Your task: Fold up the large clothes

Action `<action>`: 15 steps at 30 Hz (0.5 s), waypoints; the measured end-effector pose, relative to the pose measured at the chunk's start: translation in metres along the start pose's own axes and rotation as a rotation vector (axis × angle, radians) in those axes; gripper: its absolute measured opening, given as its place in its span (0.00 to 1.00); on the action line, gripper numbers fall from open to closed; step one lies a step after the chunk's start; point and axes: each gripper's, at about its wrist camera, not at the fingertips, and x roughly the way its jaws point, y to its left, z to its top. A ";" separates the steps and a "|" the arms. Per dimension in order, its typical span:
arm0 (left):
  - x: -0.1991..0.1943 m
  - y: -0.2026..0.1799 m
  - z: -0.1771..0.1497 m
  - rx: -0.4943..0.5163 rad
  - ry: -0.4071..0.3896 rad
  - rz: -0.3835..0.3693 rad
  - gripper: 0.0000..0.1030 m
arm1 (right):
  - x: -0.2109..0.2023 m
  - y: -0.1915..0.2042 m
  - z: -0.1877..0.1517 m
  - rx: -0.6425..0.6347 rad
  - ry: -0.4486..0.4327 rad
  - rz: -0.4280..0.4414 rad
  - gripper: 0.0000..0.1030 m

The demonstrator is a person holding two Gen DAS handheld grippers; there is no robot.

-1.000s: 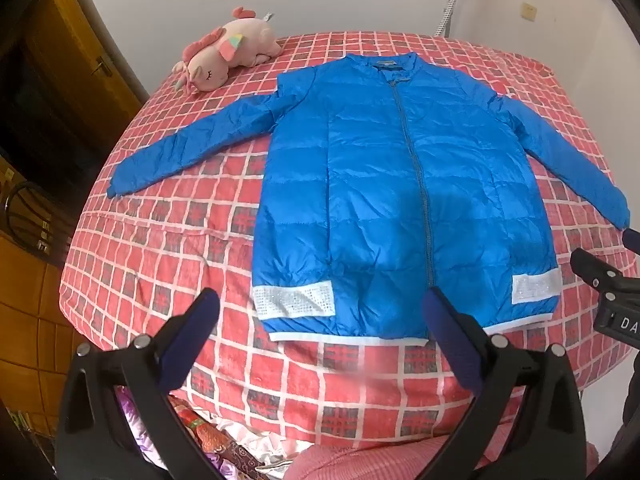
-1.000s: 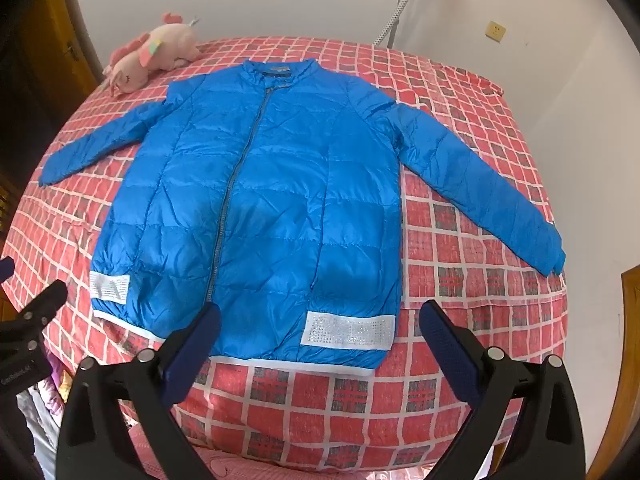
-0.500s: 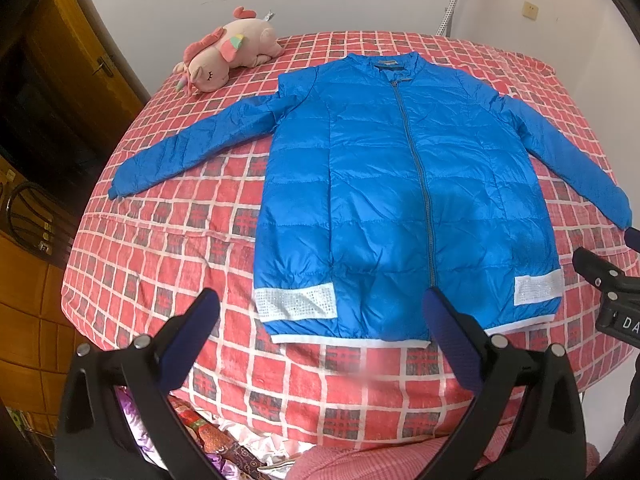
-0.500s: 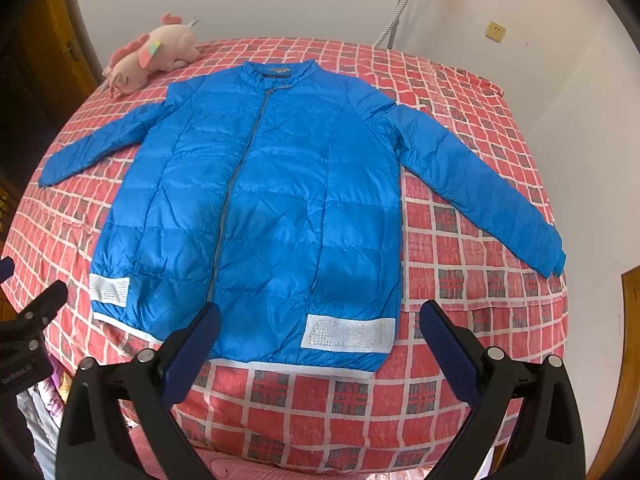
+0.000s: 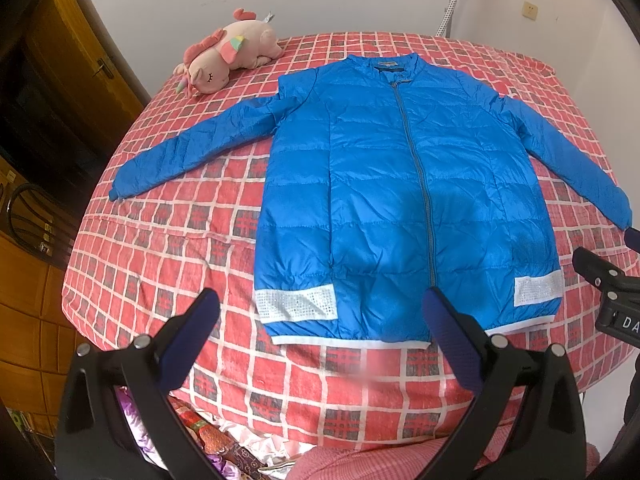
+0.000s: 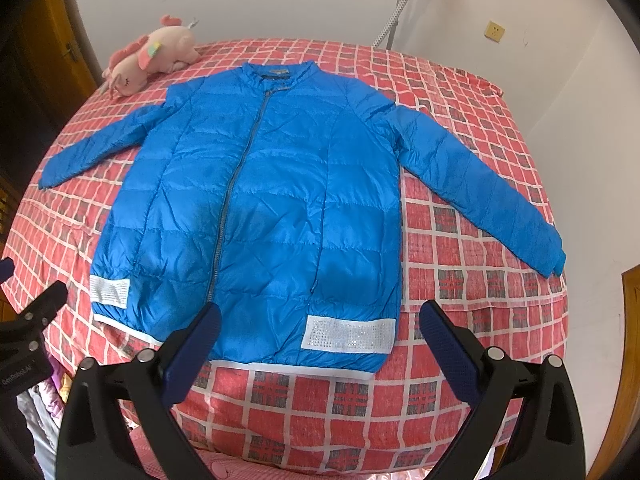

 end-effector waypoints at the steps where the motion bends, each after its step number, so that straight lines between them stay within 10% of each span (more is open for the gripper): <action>1: 0.000 0.000 0.000 0.000 0.000 0.000 0.97 | 0.000 0.000 0.000 0.000 0.000 0.000 0.96; 15: 0.000 0.000 0.000 0.004 0.000 0.001 0.97 | 0.003 -0.001 -0.003 0.002 0.000 0.000 0.96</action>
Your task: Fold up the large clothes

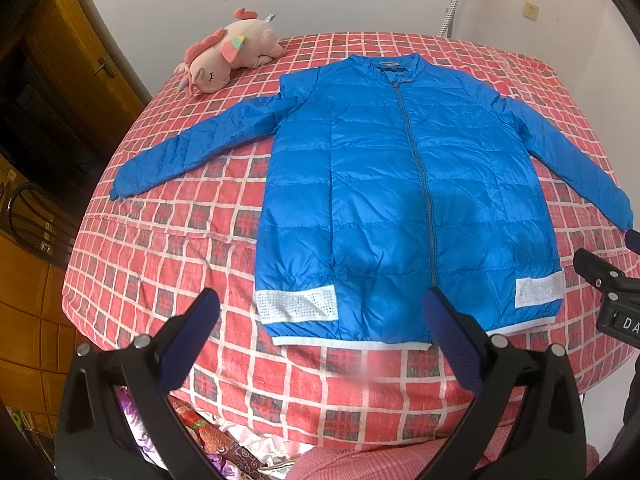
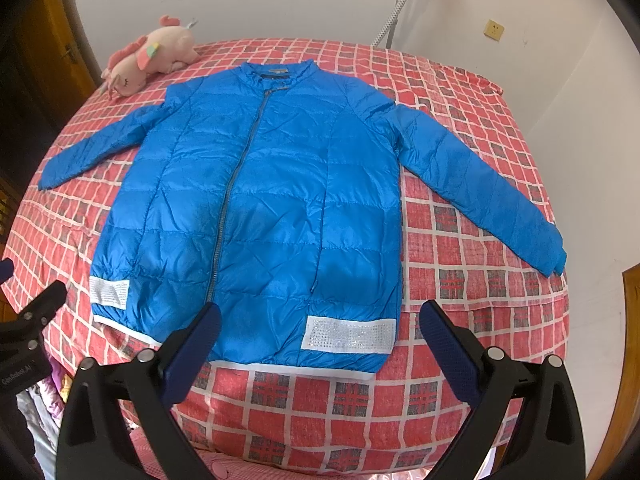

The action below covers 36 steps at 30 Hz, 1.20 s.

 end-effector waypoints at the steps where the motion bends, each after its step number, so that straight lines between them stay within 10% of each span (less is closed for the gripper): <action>1: 0.000 0.000 0.000 0.000 0.000 0.000 0.97 | 0.000 0.000 -0.001 0.001 0.000 0.000 0.96; 10: 0.016 -0.004 0.015 0.039 -0.036 -0.018 0.97 | 0.024 -0.025 0.004 0.047 -0.007 0.059 0.96; 25: 0.114 -0.118 0.135 0.088 -0.065 -0.188 0.97 | 0.127 -0.380 -0.018 0.792 0.014 -0.011 0.87; 36: 0.178 -0.161 0.182 0.065 -0.005 -0.153 0.97 | 0.208 -0.478 -0.028 0.958 0.110 0.107 0.75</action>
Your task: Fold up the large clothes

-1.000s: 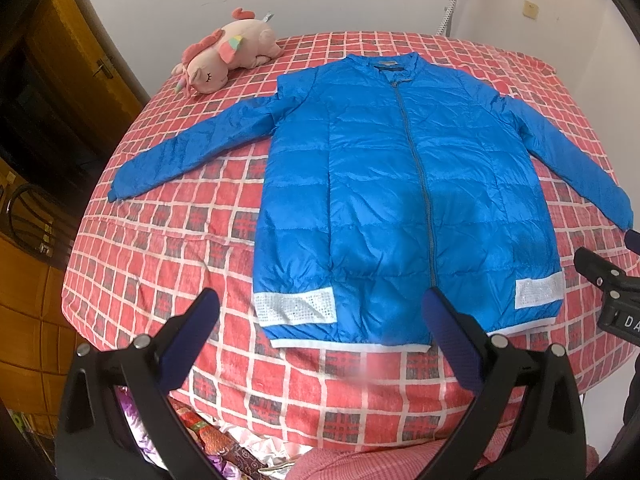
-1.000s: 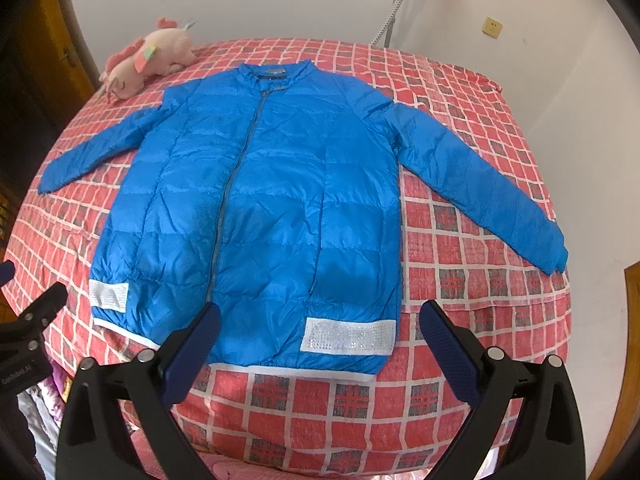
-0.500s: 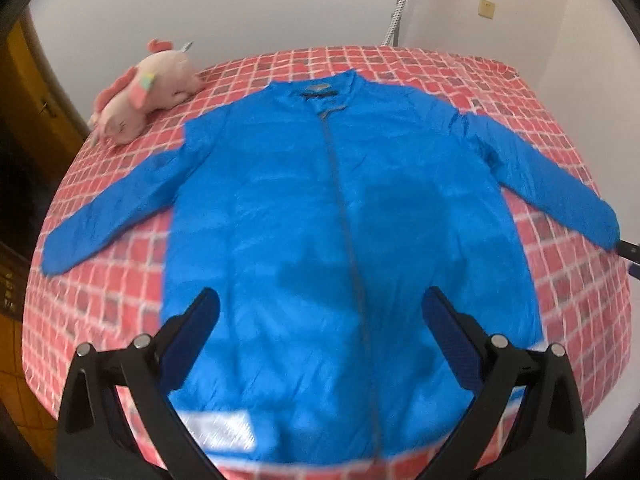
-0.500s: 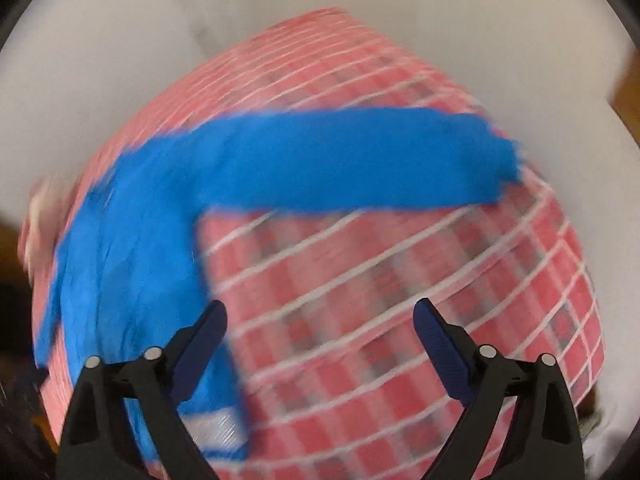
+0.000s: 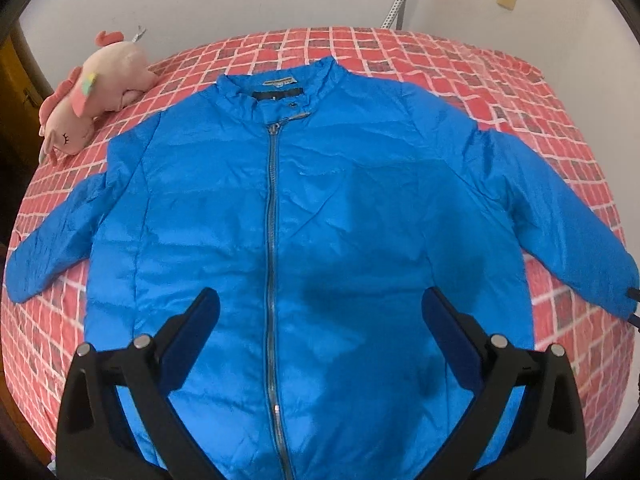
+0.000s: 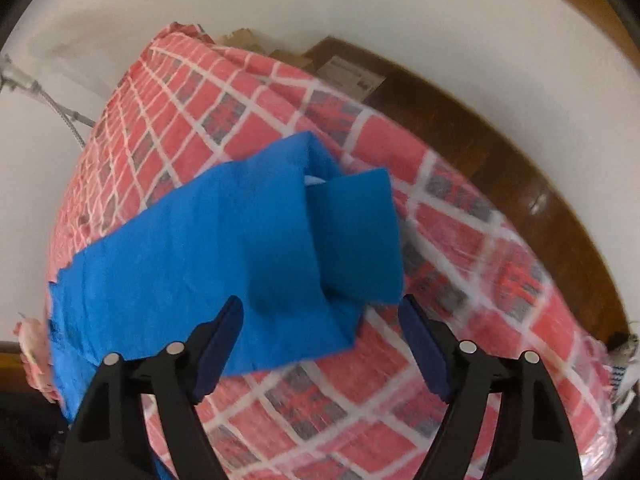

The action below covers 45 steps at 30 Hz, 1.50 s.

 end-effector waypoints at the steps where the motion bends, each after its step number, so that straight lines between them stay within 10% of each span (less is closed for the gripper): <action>1: 0.003 0.000 0.001 0.004 0.001 0.005 0.96 | 0.006 0.001 0.002 0.008 0.011 0.011 0.75; 4: 0.010 -0.001 0.004 0.014 0.002 0.011 0.96 | 0.013 -0.005 0.008 0.053 0.012 0.041 0.68; 6: 0.013 0.000 0.005 0.020 0.004 0.015 0.96 | 0.010 -0.003 0.008 0.054 0.002 0.071 0.39; 11: 0.017 0.013 0.008 0.001 0.014 0.016 0.96 | -0.011 0.010 0.004 0.064 -0.042 0.166 0.26; 17: 0.019 0.030 0.012 -0.027 0.020 0.015 0.96 | -0.079 0.087 -0.014 -0.110 -0.192 0.244 0.26; 25: 0.012 0.054 0.017 -0.059 0.010 0.011 0.96 | -0.063 0.251 -0.069 -0.429 -0.079 0.382 0.26; 30: 0.010 0.076 0.017 -0.082 0.013 0.017 0.96 | -0.018 0.338 -0.121 -0.611 -0.024 0.284 0.26; 36: 0.009 0.097 0.017 -0.110 0.019 -0.001 0.96 | 0.037 0.383 -0.177 -0.748 0.055 0.210 0.29; 39: 0.010 0.103 0.018 -0.137 0.031 -0.026 0.96 | 0.051 0.395 -0.197 -0.821 0.157 0.325 0.48; 45: 0.009 0.087 0.021 -0.142 0.033 -0.143 0.96 | 0.028 0.380 -0.221 -0.924 0.217 0.470 0.51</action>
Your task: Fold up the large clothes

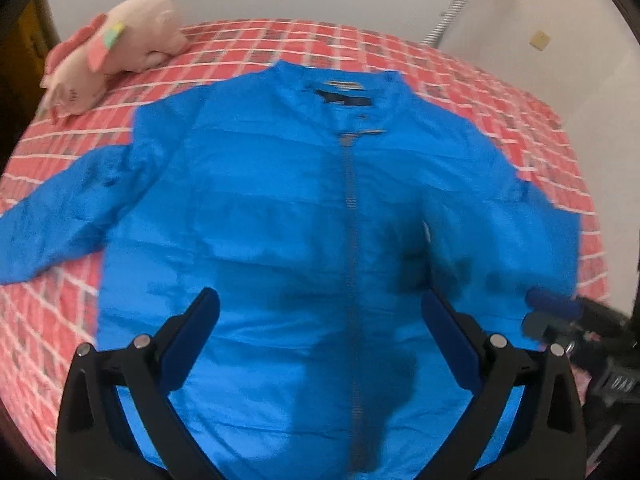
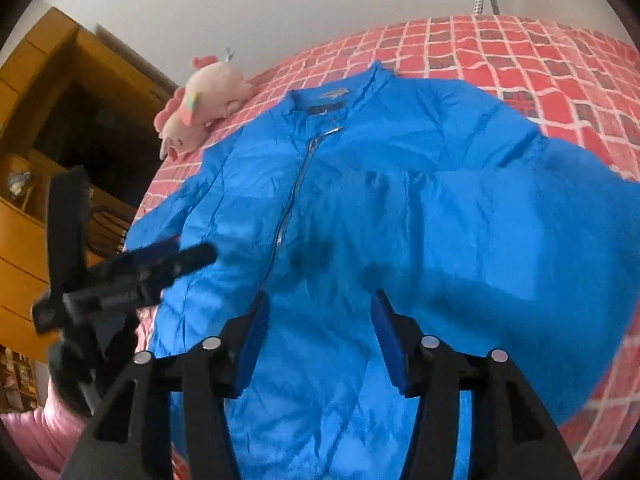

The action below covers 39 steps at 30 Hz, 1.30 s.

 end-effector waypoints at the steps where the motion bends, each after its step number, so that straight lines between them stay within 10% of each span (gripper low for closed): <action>1: 0.002 -0.006 -0.001 0.006 0.007 -0.027 0.97 | -0.006 -0.003 -0.004 0.008 -0.009 -0.016 0.51; 8: 0.045 -0.050 0.007 0.028 0.102 -0.124 0.93 | -0.049 -0.043 -0.037 0.113 -0.083 -0.177 0.52; 10: 0.063 -0.062 0.009 0.035 0.132 -0.119 0.67 | -0.055 -0.054 -0.042 0.154 -0.098 -0.178 0.52; 18: 0.063 -0.076 0.010 0.036 0.068 -0.125 0.15 | -0.064 -0.078 -0.045 0.228 -0.135 -0.200 0.52; 29: -0.014 0.019 0.030 -0.085 -0.126 -0.037 0.08 | -0.063 -0.077 -0.018 0.205 -0.173 -0.177 0.52; 39: -0.009 0.096 0.037 -0.190 -0.119 0.070 0.07 | 0.004 -0.055 0.013 0.138 -0.070 -0.168 0.52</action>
